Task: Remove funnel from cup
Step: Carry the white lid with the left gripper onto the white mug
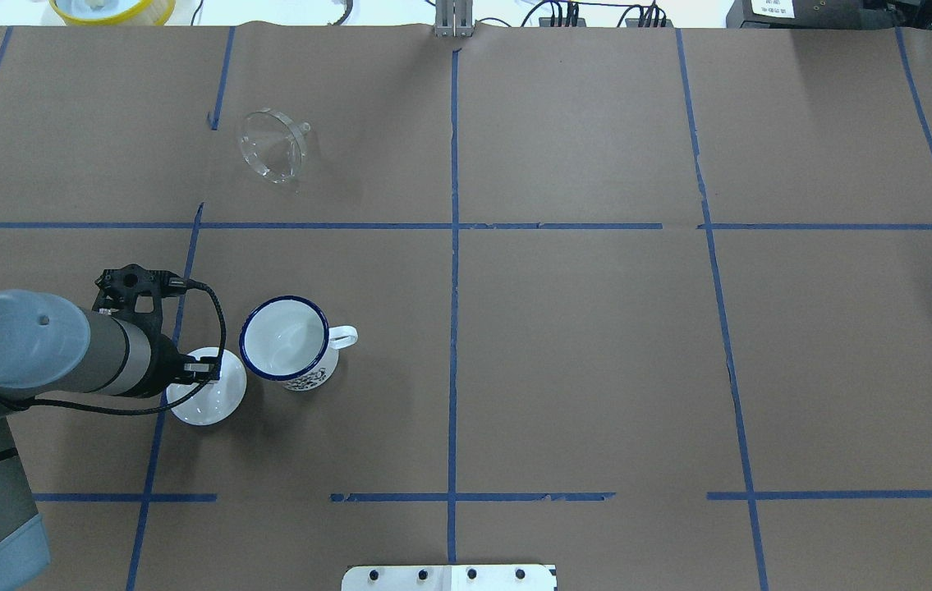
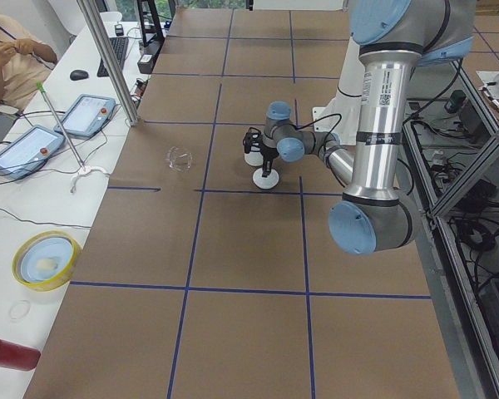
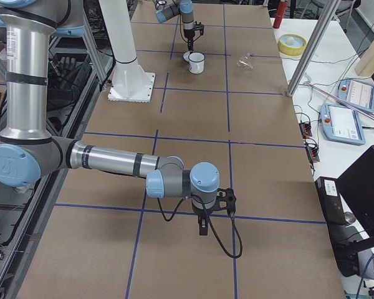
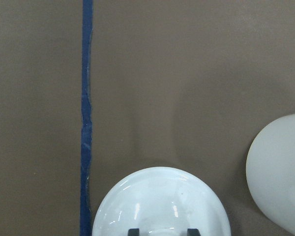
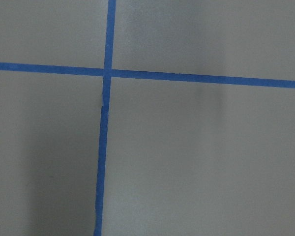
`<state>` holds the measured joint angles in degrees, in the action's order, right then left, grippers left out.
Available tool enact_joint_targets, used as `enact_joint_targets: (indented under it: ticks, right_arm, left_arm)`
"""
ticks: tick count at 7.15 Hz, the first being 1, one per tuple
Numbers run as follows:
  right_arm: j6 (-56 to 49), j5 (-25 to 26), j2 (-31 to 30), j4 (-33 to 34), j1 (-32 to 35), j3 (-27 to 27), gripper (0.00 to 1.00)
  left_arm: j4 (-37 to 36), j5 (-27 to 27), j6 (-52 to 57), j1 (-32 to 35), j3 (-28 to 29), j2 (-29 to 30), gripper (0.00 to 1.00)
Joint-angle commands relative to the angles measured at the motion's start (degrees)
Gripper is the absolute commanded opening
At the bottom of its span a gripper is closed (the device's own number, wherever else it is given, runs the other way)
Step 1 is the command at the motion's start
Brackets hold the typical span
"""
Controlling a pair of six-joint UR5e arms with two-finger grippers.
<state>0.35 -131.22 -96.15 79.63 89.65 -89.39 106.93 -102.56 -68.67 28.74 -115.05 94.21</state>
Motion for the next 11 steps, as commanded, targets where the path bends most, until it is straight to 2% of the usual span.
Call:
enact_joint_targets:
  ticks: [1, 3, 4, 6, 8, 9, 11]
  right_arm:
    - [0.00, 0.00, 0.00, 0.00, 0.00, 0.00, 1.00]
    - [0.00, 0.00, 0.00, 0.00, 0.00, 0.00, 1.00]
    - [0.00, 0.00, 0.00, 0.00, 0.00, 0.00, 1.00]
    - [0.00, 0.00, 0.00, 0.00, 0.00, 0.00, 1.00]
    - [0.00, 0.00, 0.00, 0.00, 0.00, 0.00, 1.00]
    - [0.00, 0.00, 0.00, 0.00, 0.00, 0.00, 1.00]
    - [0.00, 0.00, 0.00, 0.00, 0.00, 0.00, 1.00]
  left_arm:
    - [-1.88, -0.27, 1.60, 2.44, -5.59, -2.26, 0.00]
    - [-12.21, -2.89, 5.55, 6.58, -14.46, -2.37, 0.00]
    - [-15.49, -3.00, 5.56, 7.55, -16.33, -0.37, 0.00]
    - [-23.56, -3.00, 5.56, 7.82, -14.16, 9.18, 0.00]
    - [-24.66, -4.22, 4.51, 7.21, -7.16, 16.93, 0.00]
    - [-24.49, -4.32, 3.38, 7.12, -4.60, 18.97, 0.00]
    - [-24.40, -4.41, 2.58, 6.94, -3.78, 19.69, 0.00]
